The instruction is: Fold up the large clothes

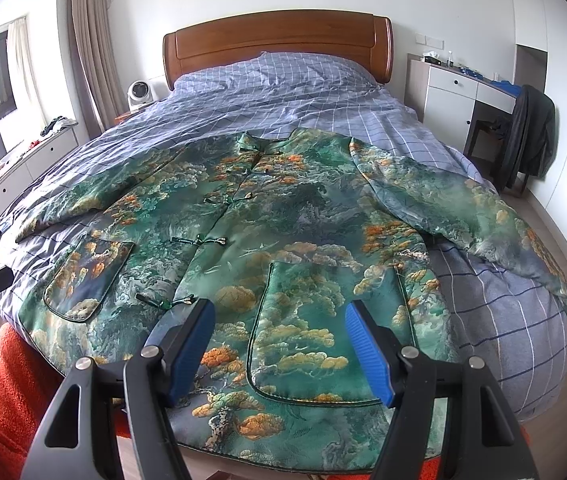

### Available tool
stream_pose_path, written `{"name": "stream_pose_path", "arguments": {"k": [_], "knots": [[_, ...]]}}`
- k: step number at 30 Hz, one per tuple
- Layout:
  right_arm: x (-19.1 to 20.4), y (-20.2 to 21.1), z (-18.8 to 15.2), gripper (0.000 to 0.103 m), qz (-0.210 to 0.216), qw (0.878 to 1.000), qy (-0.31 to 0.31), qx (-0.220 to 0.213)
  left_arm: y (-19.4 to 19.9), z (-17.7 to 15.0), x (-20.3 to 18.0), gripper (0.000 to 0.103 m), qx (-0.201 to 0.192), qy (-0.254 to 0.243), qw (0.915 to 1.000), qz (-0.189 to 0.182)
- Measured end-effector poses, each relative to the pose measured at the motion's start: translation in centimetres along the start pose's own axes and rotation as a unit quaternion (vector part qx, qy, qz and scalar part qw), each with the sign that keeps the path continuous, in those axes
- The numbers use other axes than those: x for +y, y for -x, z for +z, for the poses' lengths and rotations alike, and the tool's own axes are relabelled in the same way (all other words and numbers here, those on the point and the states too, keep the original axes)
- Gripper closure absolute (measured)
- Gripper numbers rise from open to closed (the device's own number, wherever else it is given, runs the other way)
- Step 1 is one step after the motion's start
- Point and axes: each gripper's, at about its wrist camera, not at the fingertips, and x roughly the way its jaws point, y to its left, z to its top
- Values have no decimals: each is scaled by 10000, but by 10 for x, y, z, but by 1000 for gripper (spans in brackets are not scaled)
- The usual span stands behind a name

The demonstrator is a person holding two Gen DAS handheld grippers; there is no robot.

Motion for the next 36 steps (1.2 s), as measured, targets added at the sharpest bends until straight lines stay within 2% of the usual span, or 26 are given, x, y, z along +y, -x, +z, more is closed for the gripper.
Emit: {"name": "stream_pose_path", "arguments": {"k": [36], "knots": [[-2,-1,-3,34,6,10000,-24,6,1,5,4,1,-29,32,10000,25]]}}
